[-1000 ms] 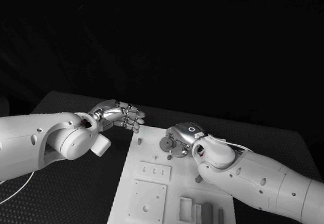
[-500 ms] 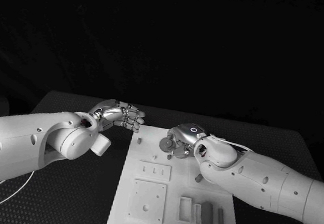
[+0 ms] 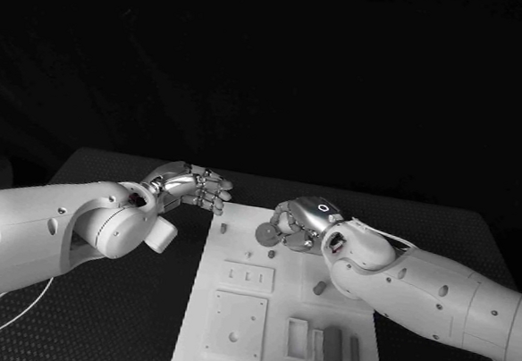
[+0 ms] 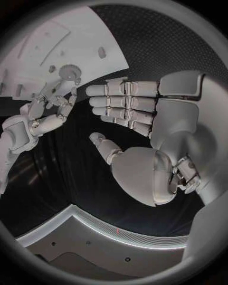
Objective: Assemble the parts on the task board
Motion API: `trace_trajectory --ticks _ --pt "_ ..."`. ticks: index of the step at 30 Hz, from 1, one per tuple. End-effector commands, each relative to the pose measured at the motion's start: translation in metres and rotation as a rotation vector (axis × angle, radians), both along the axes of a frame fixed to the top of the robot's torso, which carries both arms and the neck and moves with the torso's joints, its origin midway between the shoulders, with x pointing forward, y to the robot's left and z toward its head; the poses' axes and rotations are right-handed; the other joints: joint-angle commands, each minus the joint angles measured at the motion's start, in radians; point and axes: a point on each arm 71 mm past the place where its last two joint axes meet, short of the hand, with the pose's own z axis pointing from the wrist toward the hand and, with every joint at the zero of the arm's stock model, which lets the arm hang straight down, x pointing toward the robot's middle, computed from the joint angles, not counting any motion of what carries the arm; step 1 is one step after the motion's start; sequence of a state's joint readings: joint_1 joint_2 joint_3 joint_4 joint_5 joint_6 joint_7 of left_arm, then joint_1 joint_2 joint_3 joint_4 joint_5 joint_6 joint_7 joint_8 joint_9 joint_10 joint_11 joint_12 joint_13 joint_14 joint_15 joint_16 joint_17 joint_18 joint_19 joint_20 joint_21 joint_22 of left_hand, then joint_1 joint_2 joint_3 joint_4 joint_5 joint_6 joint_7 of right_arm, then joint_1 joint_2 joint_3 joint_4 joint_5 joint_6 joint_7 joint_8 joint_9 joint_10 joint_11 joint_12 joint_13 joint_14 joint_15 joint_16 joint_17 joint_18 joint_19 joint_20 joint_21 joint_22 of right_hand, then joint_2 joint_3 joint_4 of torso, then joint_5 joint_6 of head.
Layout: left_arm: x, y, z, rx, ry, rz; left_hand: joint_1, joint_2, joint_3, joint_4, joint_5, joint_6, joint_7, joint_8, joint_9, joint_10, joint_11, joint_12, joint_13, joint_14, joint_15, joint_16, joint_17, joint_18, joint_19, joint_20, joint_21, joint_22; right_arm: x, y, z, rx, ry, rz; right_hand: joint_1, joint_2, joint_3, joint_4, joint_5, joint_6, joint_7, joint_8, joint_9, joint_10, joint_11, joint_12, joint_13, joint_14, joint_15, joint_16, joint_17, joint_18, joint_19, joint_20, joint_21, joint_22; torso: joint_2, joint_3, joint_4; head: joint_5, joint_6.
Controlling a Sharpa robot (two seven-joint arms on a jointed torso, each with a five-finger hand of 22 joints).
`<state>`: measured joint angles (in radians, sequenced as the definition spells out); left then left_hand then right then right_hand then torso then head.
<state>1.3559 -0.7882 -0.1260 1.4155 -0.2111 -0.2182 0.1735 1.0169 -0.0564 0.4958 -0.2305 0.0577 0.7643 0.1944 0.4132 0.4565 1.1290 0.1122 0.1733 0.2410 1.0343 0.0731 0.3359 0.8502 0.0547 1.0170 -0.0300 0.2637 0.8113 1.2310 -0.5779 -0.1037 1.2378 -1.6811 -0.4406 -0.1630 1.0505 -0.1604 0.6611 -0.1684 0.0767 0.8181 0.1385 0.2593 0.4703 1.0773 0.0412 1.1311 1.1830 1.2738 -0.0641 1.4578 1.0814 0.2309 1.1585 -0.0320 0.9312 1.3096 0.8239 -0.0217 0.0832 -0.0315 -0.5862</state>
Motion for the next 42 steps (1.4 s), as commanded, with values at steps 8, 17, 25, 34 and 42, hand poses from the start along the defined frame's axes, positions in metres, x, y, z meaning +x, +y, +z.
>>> trace_trajectory --ticks 8,17,25,34,42 --pt "0.002 0.004 0.002 0.025 -0.038 -0.013 -0.007 -0.003 0.001 0.004 -0.003 -0.001 0.002 -0.007 0.002 0.000 0.009 -0.003 0.003 0.008 0.002 -0.008 0.002 0.011 -0.005 0.005 -0.006 0.002 -0.005 -0.046 0.037 0.231 -0.007 0.028 0.001 -0.017 0.003 -0.008 0.003 0.028 0.022 0.003 -0.003 -0.009 0.006 0.006 -0.007 -0.012 0.004 -0.007 -0.019 0.031 -0.003 -0.003 -0.002 0.016 -0.003 0.0018 -0.0051 -0.005 0.009" --pt "0.007 0.012 0.002 0.065 -0.072 -0.018 0.006 0.001 0.002 -0.007 -0.003 0.031 -0.020 0.006 0.012 0.014 0.003 -0.005 0.013 0.010 0.002 -0.017 0.012 0.011 -0.005 0.006 -0.009 0.007 -0.010 -0.102 0.034 0.246 0.116 0.039 0.023 -0.018 0.006 -0.030 0.002 0.037 0.022 0.009 -0.003 -0.020 0.007 0.007 -0.009 -0.037 0.006 -0.017 -0.046 0.031 -0.014 0.002 -0.008 0.016 -0.011 0.0065 -0.0206 -0.011 0.017" --pt "0.009 0.015 0.001 0.069 -0.070 -0.009 0.007 0.003 0.000 -0.011 -0.003 0.046 -0.023 0.008 0.015 0.031 -0.003 -0.003 0.022 0.019 0.000 -0.019 0.021 0.012 0.001 0.004 -0.009 0.012 -0.016 -0.142 0.023 0.223 0.153 -0.001 0.030 -0.029 0.001 -0.043 0.002 0.041 0.022 0.012 -0.003 -0.030 0.007 0.008 -0.011 -0.052 0.006 -0.021 -0.055 0.031 -0.022 0.007 -0.010 0.018 -0.010 0.0142 -0.0292 -0.006 0.021" --pt "0.009 0.018 0.001 0.071 -0.068 -0.004 0.006 -0.002 -0.002 -0.013 -0.003 0.041 -0.015 0.001 0.014 0.028 -0.002 -0.008 0.023 0.017 0.000 -0.024 0.024 0.011 -0.001 0.004 -0.011 0.014 -0.011 -0.167 0.004 0.185 0.174 -0.048 0.041 -0.037 0.002 -0.057 0.002 0.027 0.023 0.005 -0.007 -0.044 0.008 0.004 -0.018 -0.086 0.007 -0.036 -0.088 0.031 -0.037 0.016 -0.017 0.016 -0.010 0.0139 -0.0295 -0.017 0.020" --pt "0.011 0.020 0.000 0.078 -0.065 0.005 0.007 -0.002 -0.002 -0.014 -0.003 0.040 -0.014 -0.001 0.014 0.028 -0.002 -0.010 0.024 0.017 0.001 -0.025 0.025 0.010 -0.001 0.004 -0.012 0.014 -0.005 -0.172 -0.014 0.171 0.192 -0.071 0.048 -0.040 0.003 -0.067 0.002 -0.009 0.024 -0.012 -0.018 -0.060 0.009 -0.012 -0.037 -0.106 0.008 -0.050 -0.095 0.031 -0.053 0.027 -0.031 0.014 -0.009 0.0135 -0.0279 -0.011 0.012"
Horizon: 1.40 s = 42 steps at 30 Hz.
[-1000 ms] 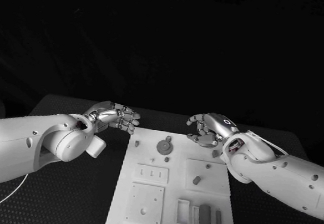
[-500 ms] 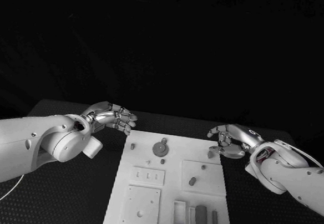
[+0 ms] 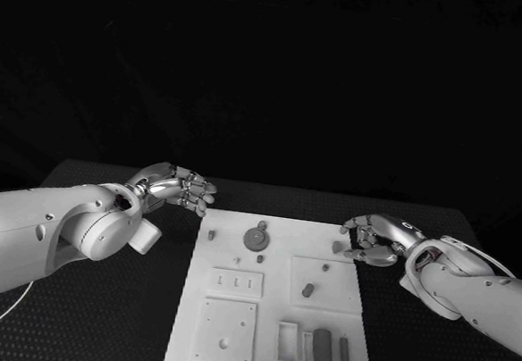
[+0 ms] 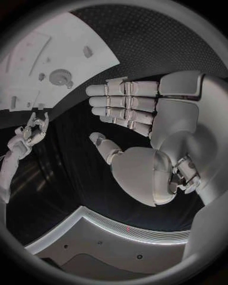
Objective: Assemble the parts on the task board
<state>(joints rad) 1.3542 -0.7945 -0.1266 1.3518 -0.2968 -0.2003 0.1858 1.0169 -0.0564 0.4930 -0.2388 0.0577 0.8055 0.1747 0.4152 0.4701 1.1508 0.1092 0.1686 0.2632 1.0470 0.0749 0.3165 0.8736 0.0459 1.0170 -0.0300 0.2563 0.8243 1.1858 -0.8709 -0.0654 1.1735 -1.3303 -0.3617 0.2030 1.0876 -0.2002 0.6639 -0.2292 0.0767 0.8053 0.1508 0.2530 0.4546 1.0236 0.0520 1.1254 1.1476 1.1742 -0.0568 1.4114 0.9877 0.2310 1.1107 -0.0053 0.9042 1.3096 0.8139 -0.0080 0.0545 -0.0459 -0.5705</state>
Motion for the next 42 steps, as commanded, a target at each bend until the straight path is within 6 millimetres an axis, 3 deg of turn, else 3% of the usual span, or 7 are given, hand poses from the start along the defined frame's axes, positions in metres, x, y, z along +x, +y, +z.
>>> trace_trajectory --ticks 1,6,13,16,22,31,42 --pt "0.000 -0.003 0.000 -0.001 -0.007 -0.019 0.005 -0.003 0.000 -0.005 -0.003 -0.003 0.006 -0.004 0.000 0.005 0.002 -0.006 0.002 0.004 -0.001 -0.007 0.002 0.019 -0.002 0.004 -0.005 0.001 0.002 0.002 -0.002 -0.001 0.012 0.029 0.011 0.000 -0.001 -0.006 0.002 0.002 0.012 -0.006 -0.002 -0.006 -0.002 -0.007 -0.002 -0.007 0.001 -0.004 -0.001 0.031 -0.006 0.001 -0.005 0.014 0.001 0.0006 0.0011 0.004 -0.004" --pt "0.000 -0.003 -0.001 -0.002 -0.005 -0.021 0.005 -0.003 0.000 -0.005 -0.003 -0.005 0.007 -0.006 -0.001 0.004 0.003 -0.007 0.002 0.004 -0.001 -0.008 0.003 0.019 -0.002 0.004 -0.006 0.002 0.003 0.004 -0.013 -0.012 0.026 0.031 0.011 -0.001 -0.001 -0.006 0.002 -0.001 0.011 -0.007 -0.003 -0.007 -0.002 -0.007 -0.003 -0.007 0.001 -0.004 -0.001 0.031 -0.006 0.001 -0.005 0.014 -0.003 -0.0026 0.0022 0.004 -0.007" --pt "0.000 -0.003 -0.002 -0.002 -0.003 -0.022 0.004 -0.003 0.000 -0.005 -0.003 -0.006 0.008 -0.008 -0.001 0.004 0.003 -0.009 0.003 0.004 0.000 -0.009 0.004 0.019 -0.002 0.005 -0.006 0.002 0.006 0.009 -0.016 -0.011 0.026 0.036 0.011 0.001 -0.001 -0.005 0.002 -0.002 0.012 -0.007 -0.004 -0.007 -0.002 -0.007 -0.004 -0.008 0.001 -0.004 -0.001 0.031 -0.006 0.002 -0.006 0.014 -0.002 -0.0010 0.0012 0.007 -0.007" --pt "0.000 -0.003 -0.002 -0.002 -0.002 -0.024 0.004 -0.003 0.000 -0.004 -0.003 -0.007 0.009 -0.008 -0.001 0.004 0.003 -0.009 0.003 0.003 0.000 -0.010 0.004 0.019 -0.002 0.005 -0.006 0.002 0.006 0.010 -0.017 -0.013 0.039 0.039 0.011 0.005 -0.001 -0.003 0.002 -0.001 0.012 -0.006 -0.003 -0.007 -0.002 -0.006 -0.005 -0.008 0.001 -0.003 -0.001 0.031 -0.005 0.003 -0.006 0.014 -0.002 -0.0035 0.0014 0.006 -0.008" --pt "0.000 -0.003 -0.002 -0.002 -0.001 -0.024 0.003 -0.002 0.000 -0.004 -0.003 -0.007 0.009 -0.009 -0.001 0.004 0.003 -0.010 0.004 0.004 0.000 -0.010 0.005 0.019 -0.002 0.005 -0.007 0.003 0.007 0.010 -0.019 -0.020 0.047 0.041 0.011 0.023 -0.003 -0.001 0.002 0.033 0.009 0.016 0.004 -0.006 -0.004 -0.002 -0.010 -0.007 -0.001 0.000 -0.001 0.031 -0.004 0.004 -0.005 0.017 -0.002 -0.0050 0.0013 0.005 -0.007" --pt "0.000 -0.001 -0.002 0.004 0.000 -0.019 0.006 -0.004 0.001 -0.007 -0.004 -0.010 0.010 -0.012 -0.001 0.003 0.003 -0.011 0.005 0.004 0.000 -0.012 0.007 0.019 -0.002 0.005 -0.008 0.003 0.009 0.008 -0.021 -0.030 0.049 0.028 0.026 0.078 0.000 -0.004 0.002 0.094 -0.004 0.052 0.023 0.002 -0.016 0.007 -0.017 -0.001 -0.011 0.006 -0.001 0.031 0.002 0.001 -0.001 0.018 -0.003 -0.0055 0.0016 0.002 -0.008" --pt "0.000 -0.001 -0.002 0.010 0.000 -0.020 0.012 -0.006 0.002 -0.013 -0.004 -0.011 0.011 -0.013 0.000 0.004 0.004 -0.013 0.007 0.005 -0.001 -0.014 0.010 0.019 -0.002 0.005 -0.009 0.005 0.013 0.012 -0.023 -0.039 0.048 0.026 0.016 0.079 -0.009 0.003 0.002 0.110 -0.012 0.061 0.031 0.010 -0.024 0.011 -0.024 0.006 -0.020 0.010 -0.002 0.031 0.010 -0.002 0.003 0.018 -0.002 -0.0042 0.0017 0.005 -0.015"
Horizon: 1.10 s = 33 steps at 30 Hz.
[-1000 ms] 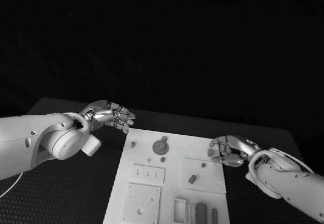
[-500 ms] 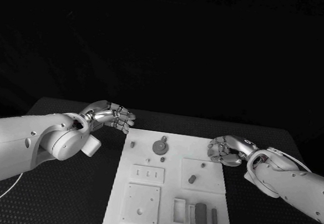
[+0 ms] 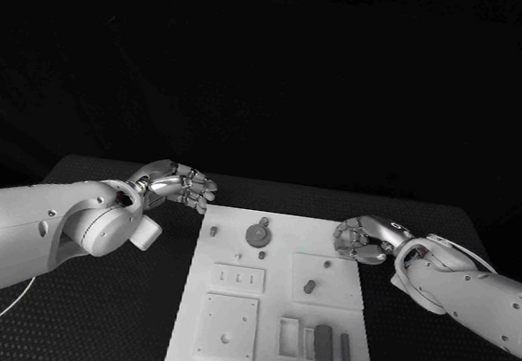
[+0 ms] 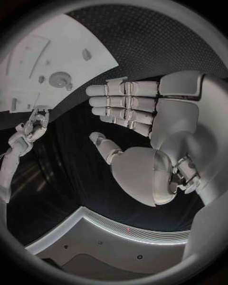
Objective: Assemble the parts on the task board
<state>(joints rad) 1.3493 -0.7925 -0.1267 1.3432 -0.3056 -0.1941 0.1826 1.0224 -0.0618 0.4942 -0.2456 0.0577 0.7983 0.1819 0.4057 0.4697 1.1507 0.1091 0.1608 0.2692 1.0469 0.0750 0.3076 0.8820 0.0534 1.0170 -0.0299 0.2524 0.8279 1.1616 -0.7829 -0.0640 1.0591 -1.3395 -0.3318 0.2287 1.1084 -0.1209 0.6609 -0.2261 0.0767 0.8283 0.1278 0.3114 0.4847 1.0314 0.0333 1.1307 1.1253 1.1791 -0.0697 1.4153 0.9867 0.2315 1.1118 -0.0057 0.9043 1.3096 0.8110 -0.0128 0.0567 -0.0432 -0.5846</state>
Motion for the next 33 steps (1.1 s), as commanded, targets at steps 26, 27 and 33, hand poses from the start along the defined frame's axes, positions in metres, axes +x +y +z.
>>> trace_trajectory --ticks 26,27,33 --pt "-0.0006 -0.0016 0.0002 0.004 0.003 -0.016 0.005 0.001 0.000 -0.005 -0.004 -0.006 0.005 -0.006 0.001 0.004 0.004 -0.008 0.003 0.005 0.000 -0.008 0.004 0.011 -0.001 0.005 -0.006 0.002 0.0002 0.0011 -0.0069 -0.027 0.002 -0.008 -0.006 0.034 -0.006 0.011 0.002 0.132 -0.007 0.026 0.023 0.016 -0.022 0.014 -0.011 0.023 -0.020 0.016 0.016 0.030 0.018 -0.010 0.009 0.019 -0.001 0.0010 -0.0004 0.005 -0.010" --pt "-0.0005 -0.0014 0.0002 0.005 0.003 -0.016 0.005 0.001 -0.001 -0.005 -0.004 -0.006 0.006 -0.006 0.001 0.004 0.004 -0.008 0.003 0.005 0.000 -0.008 0.004 0.011 -0.001 0.005 -0.006 0.003 0.0003 0.0009 -0.0070 -0.028 0.001 -0.009 -0.007 0.039 -0.006 0.010 0.002 0.138 -0.009 0.030 0.026 0.017 -0.024 0.014 -0.012 0.024 -0.022 0.016 0.017 0.030 0.018 -0.011 0.009 0.019 -0.001 0.0008 0.0000 0.005 -0.011" --pt "-0.0009 -0.0015 0.0002 0.004 0.004 -0.017 0.004 0.002 -0.001 -0.004 -0.004 -0.007 0.006 -0.007 0.001 0.004 0.004 -0.008 0.004 0.005 0.000 -0.009 0.004 0.011 -0.001 0.005 -0.006 0.003 0.0004 0.0021 -0.0065 -0.027 -0.005 -0.010 -0.010 0.061 -0.009 0.008 0.002 0.161 -0.018 0.043 0.037 0.020 -0.032 0.015 -0.014 0.027 -0.029 0.017 0.019 0.030 0.017 -0.011 0.010 0.019 0.000 -0.0001 -0.0012 0.005 -0.011"
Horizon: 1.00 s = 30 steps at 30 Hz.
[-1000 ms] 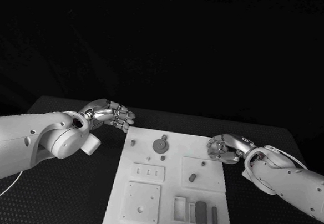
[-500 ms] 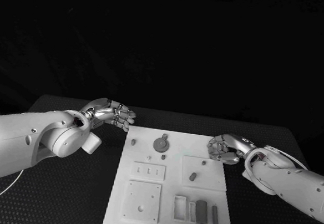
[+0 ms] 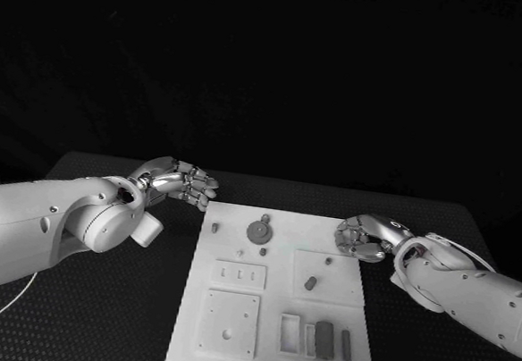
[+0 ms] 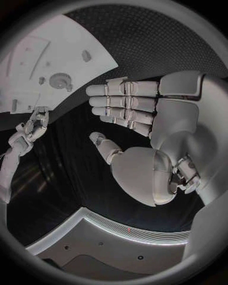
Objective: Assemble the parts on the task board
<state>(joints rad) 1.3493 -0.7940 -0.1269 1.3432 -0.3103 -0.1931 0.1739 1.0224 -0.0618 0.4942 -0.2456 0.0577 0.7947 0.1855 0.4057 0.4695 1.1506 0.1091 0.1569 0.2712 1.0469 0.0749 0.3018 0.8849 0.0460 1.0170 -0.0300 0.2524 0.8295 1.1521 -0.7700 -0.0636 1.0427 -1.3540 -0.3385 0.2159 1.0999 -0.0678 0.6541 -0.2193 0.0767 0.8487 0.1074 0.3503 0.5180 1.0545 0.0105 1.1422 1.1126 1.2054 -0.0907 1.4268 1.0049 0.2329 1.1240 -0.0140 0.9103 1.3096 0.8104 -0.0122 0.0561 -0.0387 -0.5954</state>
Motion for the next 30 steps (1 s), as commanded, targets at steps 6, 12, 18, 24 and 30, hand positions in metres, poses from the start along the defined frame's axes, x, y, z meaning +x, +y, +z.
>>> trace_trajectory --ticks 6,12,18,24,30 --pt "-0.001 -0.002 0.001 -0.004 -0.001 -0.019 0.004 0.002 -0.001 -0.004 -0.004 -0.003 0.002 -0.007 0.001 0.004 0.004 -0.005 0.002 0.006 0.000 -0.003 0.002 0.019 -0.001 0.005 -0.007 0.001 0.000 0.001 -0.001 -0.011 -0.006 -0.004 -0.005 0.008 -0.004 0.001 0.002 0.142 0.000 0.005 0.007 -0.002 -0.011 0.004 -0.002 0.003 -0.011 0.007 0.004 0.029 0.006 -0.003 0.005 0.019 0.000 -0.0007 -0.0003 -0.001 -0.002" --pt "-0.001 -0.002 0.001 -0.004 -0.002 -0.020 0.005 0.001 -0.001 -0.005 -0.004 -0.004 0.002 -0.007 0.001 0.004 0.004 -0.005 0.003 0.006 0.000 -0.004 0.002 0.019 -0.001 0.005 -0.007 0.002 0.000 0.000 0.000 -0.003 -0.010 -0.020 -0.005 0.013 -0.004 -0.001 0.003 0.145 -0.001 0.007 0.009 0.000 -0.013 0.004 -0.003 0.005 -0.012 0.008 0.006 0.029 0.006 -0.003 0.006 0.019 -0.001 -0.0009 0.0003 -0.001 -0.003" --pt "-0.001 -0.002 0.001 0.002 -0.010 -0.031 0.014 0.015 0.004 -0.009 -0.004 0.021 -0.028 0.002 0.009 0.016 -0.002 -0.007 0.008 0.006 0.001 -0.012 0.009 0.018 -0.002 0.006 -0.011 0.005 0.000 -0.004 0.002 0.021 -0.017 -0.071 -0.006 0.020 -0.005 -0.006 0.003 0.152 -0.005 0.011 0.015 0.004 -0.016 0.005 -0.005 0.010 -0.015 0.010 0.011 0.029 0.008 -0.004 0.007 0.018 0.000 0.0007 -0.0012 0.002 -0.001" --pt "-0.002 -0.006 0.000 0.056 -0.021 -0.066 0.008 0.033 0.001 -0.007 -0.005 0.110 -0.047 0.028 0.021 0.089 -0.034 0.016 0.027 0.027 -0.008 -0.009 0.027 0.021 0.010 -0.001 -0.006 0.018 0.000 0.006 0.015 0.071 -0.036 -0.111 -0.016 0.024 -0.009 -0.008 0.003 0.163 -0.011 0.018 0.026 0.016 -0.022 0.007 -0.007 0.031 -0.020 0.018 0.031 0.029 0.017 -0.008 0.011 0.018 -0.001 0.0014 -0.0024 0.007 0.004" --pt "-0.002 -0.016 -0.006 0.063 0.078 -0.120 -0.009 0.034 -0.004 -0.004 -0.004 0.132 -0.053 0.016 0.014 0.092 -0.033 0.004 0.028 0.024 -0.007 -0.016 0.036 0.019 0.005 -0.001 -0.009 0.024 -0.002 0.027 0.033 0.109 -0.035 -0.098 -0.017 0.028 -0.008 -0.013 0.003 0.171 -0.015 0.023 0.033 0.024 -0.026 0.010 -0.008 0.042 -0.024 0.022 0.040 0.029 0.022 -0.011 0.013 0.018 -0.003 0.0014 -0.0055 0.004 0.015"
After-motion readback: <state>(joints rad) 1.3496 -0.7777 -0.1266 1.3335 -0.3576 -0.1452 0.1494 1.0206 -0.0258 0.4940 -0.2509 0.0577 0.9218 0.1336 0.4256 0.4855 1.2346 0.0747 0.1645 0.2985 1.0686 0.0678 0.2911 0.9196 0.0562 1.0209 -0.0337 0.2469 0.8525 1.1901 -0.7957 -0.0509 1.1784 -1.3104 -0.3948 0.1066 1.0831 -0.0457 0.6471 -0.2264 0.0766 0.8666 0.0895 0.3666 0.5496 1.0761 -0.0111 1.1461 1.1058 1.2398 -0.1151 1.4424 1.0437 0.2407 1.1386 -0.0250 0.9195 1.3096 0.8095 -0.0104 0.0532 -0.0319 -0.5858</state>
